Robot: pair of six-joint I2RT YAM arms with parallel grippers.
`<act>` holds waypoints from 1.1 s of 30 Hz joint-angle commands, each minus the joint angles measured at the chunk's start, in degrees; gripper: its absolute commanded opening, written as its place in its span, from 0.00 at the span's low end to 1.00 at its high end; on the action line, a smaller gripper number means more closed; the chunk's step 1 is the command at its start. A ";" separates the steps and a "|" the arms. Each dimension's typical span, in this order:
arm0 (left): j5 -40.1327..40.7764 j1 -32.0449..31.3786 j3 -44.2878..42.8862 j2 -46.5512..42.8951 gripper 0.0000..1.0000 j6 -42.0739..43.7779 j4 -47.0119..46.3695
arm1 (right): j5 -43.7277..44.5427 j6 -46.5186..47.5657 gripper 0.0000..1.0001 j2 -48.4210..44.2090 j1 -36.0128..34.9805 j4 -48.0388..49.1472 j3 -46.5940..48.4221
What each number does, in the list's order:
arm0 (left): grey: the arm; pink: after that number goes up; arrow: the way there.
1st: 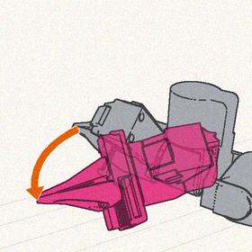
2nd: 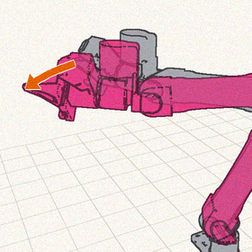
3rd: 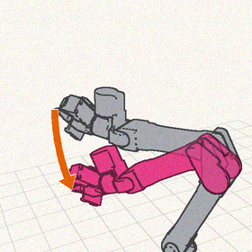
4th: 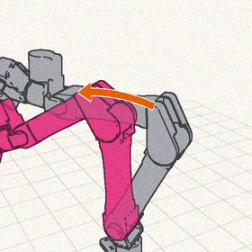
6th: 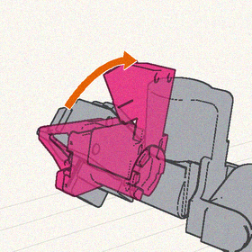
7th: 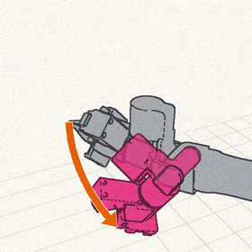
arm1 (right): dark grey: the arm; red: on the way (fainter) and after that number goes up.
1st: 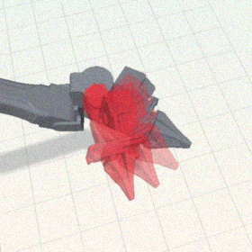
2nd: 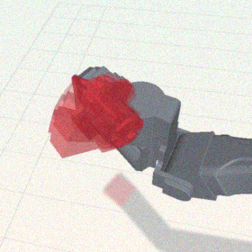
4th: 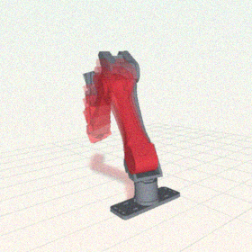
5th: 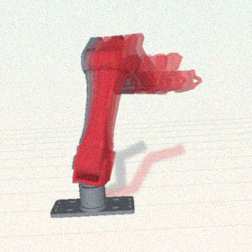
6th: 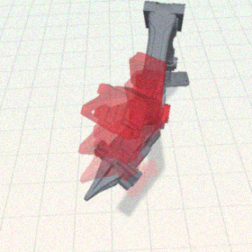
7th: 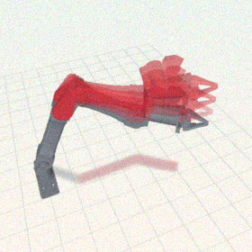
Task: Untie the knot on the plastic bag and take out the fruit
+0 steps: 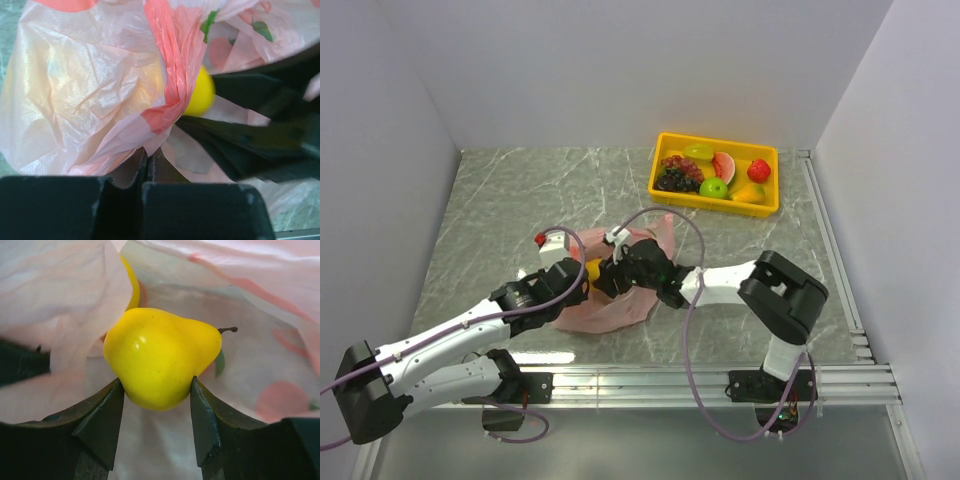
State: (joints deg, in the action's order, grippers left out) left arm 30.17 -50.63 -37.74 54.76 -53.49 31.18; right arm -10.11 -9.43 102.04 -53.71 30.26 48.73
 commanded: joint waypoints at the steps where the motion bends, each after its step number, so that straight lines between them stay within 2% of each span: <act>1: 2.52 0.27 -0.32 -1.24 0.01 -1.08 1.60 | 2.81 0.90 0.00 -7.27 0.36 0.94 -2.31; 12: 3.40 0.45 0.47 -0.89 0.01 -1.52 1.69 | 6.24 0.47 0.00 -16.78 1.24 -2.30 -9.17; 17: 3.93 0.62 0.38 -1.24 0.01 -1.35 1.52 | 7.91 0.55 0.00 -25.21 1.51 -4.94 -10.67; 26: 2.79 0.80 0.47 -0.36 0.01 -0.47 -0.06 | 9.40 1.96 0.00 -36.47 3.00 -9.52 -6.90; 32: 1.64 0.89 0.91 -0.01 0.01 -0.12 -1.12 | 11.34 1.52 0.00 -40.69 8.70 -11.45 -3.21; 33: 1.38 0.89 1.00 -0.01 0.00 -0.12 -1.38 | 11.25 1.35 0.00 -40.95 11.93 -12.06 -2.16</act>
State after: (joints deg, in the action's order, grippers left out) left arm 32.21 -50.04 -37.45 54.61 -54.15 31.88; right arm -1.08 -8.23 63.46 -46.70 18.70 42.09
